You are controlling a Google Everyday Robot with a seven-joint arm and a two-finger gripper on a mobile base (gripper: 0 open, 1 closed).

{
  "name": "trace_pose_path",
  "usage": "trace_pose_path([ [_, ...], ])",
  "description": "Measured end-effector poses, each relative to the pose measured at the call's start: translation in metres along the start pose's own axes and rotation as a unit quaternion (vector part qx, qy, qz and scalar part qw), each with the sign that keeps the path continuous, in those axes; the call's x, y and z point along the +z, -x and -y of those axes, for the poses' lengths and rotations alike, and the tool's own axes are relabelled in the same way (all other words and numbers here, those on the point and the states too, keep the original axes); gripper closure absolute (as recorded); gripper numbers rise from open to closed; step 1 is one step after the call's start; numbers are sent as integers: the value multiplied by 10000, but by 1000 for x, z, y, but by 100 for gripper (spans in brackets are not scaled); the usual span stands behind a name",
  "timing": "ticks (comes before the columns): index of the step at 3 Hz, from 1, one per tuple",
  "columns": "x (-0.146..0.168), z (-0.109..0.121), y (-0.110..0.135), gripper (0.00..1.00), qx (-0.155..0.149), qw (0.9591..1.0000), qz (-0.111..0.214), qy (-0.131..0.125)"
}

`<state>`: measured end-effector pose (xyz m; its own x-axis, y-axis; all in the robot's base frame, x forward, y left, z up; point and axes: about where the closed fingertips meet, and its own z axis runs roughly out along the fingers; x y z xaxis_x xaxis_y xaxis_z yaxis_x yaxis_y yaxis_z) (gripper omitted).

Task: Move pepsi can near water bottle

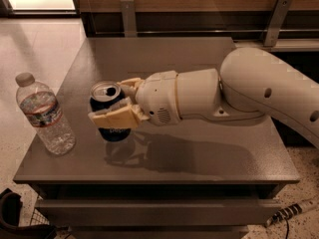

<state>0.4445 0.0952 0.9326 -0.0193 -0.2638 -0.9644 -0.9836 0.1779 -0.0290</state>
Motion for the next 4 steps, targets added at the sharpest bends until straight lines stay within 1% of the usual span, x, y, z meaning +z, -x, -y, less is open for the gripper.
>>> trace_pose_path([
  [1, 21, -13, -13, 100, 82, 9998, 19, 163],
  [2, 35, -20, -26, 100, 149, 9995, -5, 282],
  [3, 39, -23, -28, 91, 154, 9994, -17, 316],
  [4, 40, -24, -27, 69, 138, 9994, -23, 328],
])
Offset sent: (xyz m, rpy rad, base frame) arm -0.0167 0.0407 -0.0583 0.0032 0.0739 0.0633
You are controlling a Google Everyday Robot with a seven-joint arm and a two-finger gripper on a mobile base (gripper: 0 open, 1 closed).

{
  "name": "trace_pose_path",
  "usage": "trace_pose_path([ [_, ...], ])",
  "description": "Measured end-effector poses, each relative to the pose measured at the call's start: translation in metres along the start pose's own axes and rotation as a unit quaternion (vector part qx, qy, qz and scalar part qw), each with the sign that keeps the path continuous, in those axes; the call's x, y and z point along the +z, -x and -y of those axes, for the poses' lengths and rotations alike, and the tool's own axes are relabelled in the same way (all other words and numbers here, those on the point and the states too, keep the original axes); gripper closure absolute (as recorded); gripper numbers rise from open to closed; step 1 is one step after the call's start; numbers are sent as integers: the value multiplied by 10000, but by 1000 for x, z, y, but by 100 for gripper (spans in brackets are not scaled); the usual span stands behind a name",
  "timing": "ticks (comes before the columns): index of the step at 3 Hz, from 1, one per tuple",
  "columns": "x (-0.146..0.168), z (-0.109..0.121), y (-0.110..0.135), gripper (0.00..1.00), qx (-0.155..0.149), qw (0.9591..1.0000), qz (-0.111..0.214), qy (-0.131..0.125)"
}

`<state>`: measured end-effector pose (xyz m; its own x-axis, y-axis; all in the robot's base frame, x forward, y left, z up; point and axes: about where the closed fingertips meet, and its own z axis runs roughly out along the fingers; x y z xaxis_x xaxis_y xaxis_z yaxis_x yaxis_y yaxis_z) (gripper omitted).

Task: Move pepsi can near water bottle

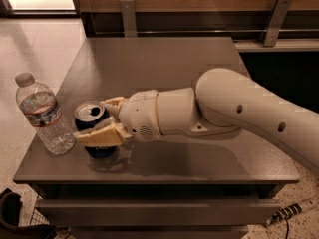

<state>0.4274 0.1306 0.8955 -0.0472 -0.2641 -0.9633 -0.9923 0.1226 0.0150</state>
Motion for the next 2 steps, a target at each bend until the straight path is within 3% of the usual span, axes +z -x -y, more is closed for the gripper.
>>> trace_pose_path([
  [2, 3, -3, 2, 22, -31, 10000, -15, 30],
])
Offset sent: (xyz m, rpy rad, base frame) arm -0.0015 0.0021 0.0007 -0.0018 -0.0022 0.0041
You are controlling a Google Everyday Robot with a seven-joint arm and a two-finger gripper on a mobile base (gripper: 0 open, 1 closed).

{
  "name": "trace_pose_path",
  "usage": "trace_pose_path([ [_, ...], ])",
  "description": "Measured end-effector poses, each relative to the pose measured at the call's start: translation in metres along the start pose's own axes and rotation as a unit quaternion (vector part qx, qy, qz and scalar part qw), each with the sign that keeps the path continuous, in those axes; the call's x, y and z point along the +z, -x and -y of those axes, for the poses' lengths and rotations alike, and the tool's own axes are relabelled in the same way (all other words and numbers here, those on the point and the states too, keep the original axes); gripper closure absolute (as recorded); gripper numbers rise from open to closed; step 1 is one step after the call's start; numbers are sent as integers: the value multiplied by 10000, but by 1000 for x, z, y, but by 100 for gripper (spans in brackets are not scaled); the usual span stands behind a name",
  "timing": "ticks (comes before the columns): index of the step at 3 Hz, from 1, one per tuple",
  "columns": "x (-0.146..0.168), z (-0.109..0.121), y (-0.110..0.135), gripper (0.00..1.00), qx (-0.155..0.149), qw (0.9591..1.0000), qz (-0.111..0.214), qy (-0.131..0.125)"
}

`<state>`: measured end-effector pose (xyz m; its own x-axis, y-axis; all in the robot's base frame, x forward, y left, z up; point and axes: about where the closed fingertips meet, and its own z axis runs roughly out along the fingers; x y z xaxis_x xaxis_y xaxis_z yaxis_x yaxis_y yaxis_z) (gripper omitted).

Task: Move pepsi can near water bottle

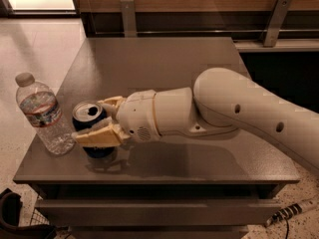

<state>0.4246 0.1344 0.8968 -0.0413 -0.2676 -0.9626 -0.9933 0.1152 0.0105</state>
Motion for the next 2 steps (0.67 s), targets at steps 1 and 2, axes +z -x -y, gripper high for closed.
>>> trace_pose_path([
  [1, 2, -2, 1, 0, -21, 10000, -10, 19],
  [2, 2, -2, 1, 0, -21, 10000, -10, 20],
])
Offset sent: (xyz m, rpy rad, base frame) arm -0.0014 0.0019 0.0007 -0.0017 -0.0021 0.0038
